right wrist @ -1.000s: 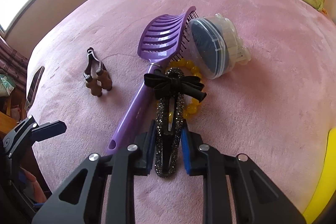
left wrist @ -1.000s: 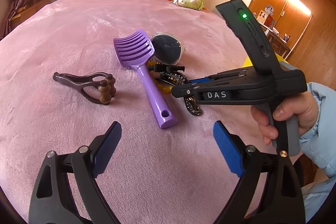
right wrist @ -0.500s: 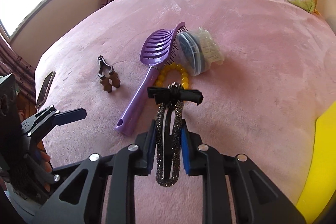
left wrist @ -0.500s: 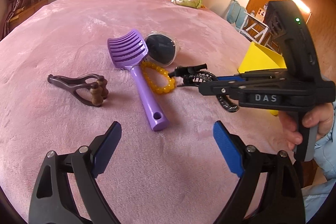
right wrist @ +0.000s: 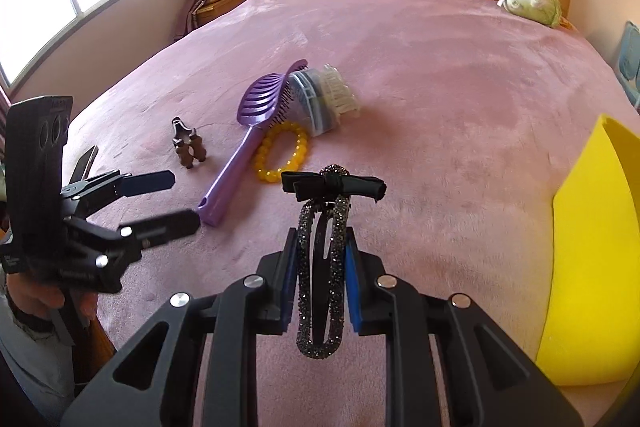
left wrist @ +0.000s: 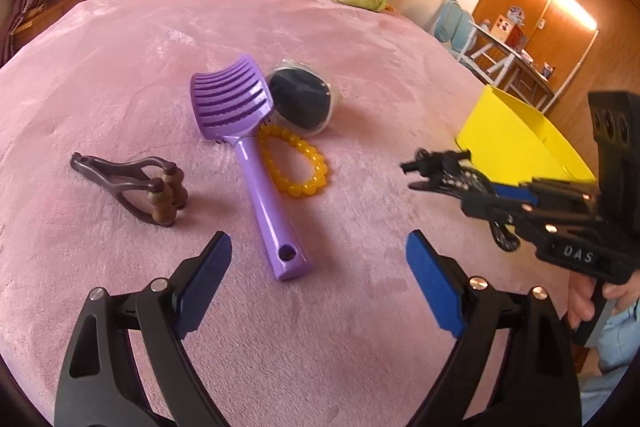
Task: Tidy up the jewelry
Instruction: 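Close the left tool on the brown wooden massager while the right tool lifts the clip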
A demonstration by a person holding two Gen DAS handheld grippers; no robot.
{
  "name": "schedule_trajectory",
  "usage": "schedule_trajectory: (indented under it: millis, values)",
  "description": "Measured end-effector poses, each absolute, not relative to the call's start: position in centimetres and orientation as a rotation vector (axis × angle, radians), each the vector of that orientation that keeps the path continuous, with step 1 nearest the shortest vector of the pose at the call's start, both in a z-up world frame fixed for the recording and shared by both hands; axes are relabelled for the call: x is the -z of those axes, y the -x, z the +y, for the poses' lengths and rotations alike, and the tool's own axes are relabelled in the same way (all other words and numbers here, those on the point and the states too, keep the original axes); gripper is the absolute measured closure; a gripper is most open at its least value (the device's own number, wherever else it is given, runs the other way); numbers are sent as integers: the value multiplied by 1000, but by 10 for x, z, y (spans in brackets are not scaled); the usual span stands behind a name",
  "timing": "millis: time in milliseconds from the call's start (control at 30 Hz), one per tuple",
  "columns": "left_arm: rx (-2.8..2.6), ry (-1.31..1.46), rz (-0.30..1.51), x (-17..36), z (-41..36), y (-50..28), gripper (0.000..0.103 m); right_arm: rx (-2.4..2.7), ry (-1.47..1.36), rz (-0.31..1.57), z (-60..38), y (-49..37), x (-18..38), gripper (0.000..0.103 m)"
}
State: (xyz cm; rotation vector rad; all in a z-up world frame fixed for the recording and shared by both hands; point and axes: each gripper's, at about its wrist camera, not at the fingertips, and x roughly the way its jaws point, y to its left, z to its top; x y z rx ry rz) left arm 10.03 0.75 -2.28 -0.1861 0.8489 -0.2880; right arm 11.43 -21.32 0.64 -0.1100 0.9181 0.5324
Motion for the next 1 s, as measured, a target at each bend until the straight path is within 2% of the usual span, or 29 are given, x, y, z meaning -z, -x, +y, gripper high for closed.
schedule_trajectory:
  millis: [367, 700, 933, 967, 1000]
  values:
    - [149, 204, 842, 15, 76, -105, 16, -553, 62, 855, -217, -96, -15, 80]
    - [-38, 306, 914, 48, 101, -150, 16, -580, 66, 865, -210, -92, -12, 80]
    - [-124, 260, 933, 61, 94, -176, 16, -576, 77, 868, -208, -93, -12, 80]
    - [-124, 260, 933, 61, 93, -176, 18, -577, 79, 869, -207, -93, -12, 80]
    - [-124, 252, 932, 61, 92, -175, 29, -580, 81, 869, -206, -93, -12, 80]
